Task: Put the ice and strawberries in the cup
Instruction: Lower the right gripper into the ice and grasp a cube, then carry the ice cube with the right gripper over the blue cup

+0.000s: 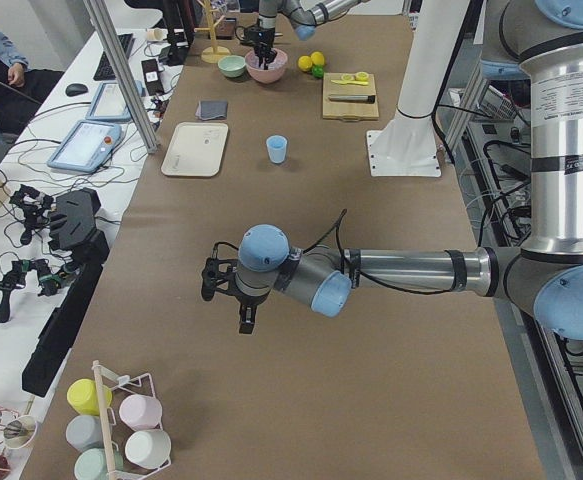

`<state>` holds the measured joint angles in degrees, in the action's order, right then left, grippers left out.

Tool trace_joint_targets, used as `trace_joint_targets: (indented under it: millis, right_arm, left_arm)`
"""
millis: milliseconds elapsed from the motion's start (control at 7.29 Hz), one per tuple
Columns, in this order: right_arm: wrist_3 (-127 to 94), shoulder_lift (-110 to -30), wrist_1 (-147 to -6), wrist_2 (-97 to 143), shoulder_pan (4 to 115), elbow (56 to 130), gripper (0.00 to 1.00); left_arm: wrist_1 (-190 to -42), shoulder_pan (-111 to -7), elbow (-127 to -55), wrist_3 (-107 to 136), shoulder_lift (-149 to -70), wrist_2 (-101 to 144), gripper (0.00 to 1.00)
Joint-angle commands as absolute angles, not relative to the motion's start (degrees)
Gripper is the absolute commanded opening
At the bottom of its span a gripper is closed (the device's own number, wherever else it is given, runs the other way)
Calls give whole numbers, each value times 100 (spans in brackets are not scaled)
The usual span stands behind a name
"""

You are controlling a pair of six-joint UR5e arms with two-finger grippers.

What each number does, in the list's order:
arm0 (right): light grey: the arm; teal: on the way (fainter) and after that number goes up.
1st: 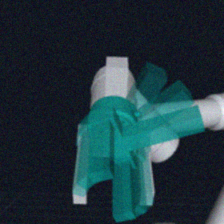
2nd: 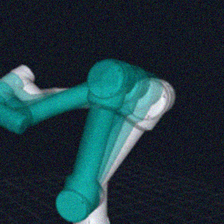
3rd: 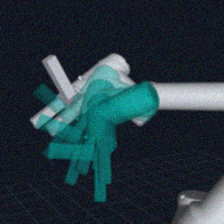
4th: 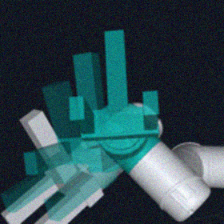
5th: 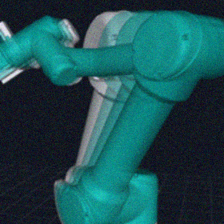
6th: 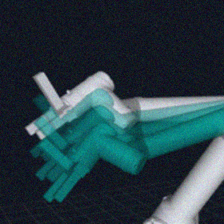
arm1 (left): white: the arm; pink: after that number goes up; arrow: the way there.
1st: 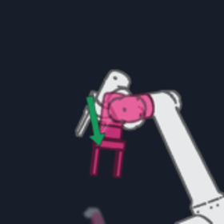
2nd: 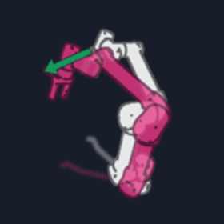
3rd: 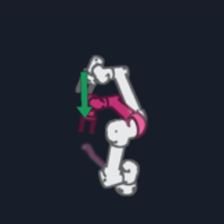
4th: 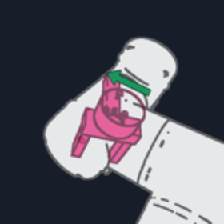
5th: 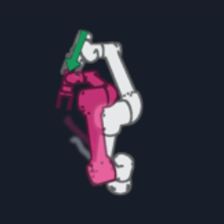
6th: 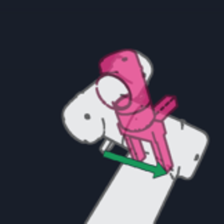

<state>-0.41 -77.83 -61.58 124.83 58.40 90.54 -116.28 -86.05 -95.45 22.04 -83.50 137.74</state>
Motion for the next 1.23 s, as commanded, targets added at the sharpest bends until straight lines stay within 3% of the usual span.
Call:
trace_joint_targets:
  millis: [0, 137, 411, 1097]
  right_arm:
    - [-44, -7709, -6440, 12577, 5932, 9332, 13]
    - [-53, -7386, -7252, 12612, 5967, 9726, 5]
    - [-357, -6289, -8950, 12586, 5898, 10081, 3]
    - [-3152, -4467, -8982, 11294, 4211, 9160, 3]
  left_arm:
    - [-11628, -8604, -9554, 2197, -8323, 13781, 98]
    - [-11628, -8604, -9554, 2206, -8315, 13781, 98]
    - [-11628, -8604, -9536, 2197, -8314, 13772, 98]
    - [-11628, -8604, -9361, 2180, -8332, 13781, 98]
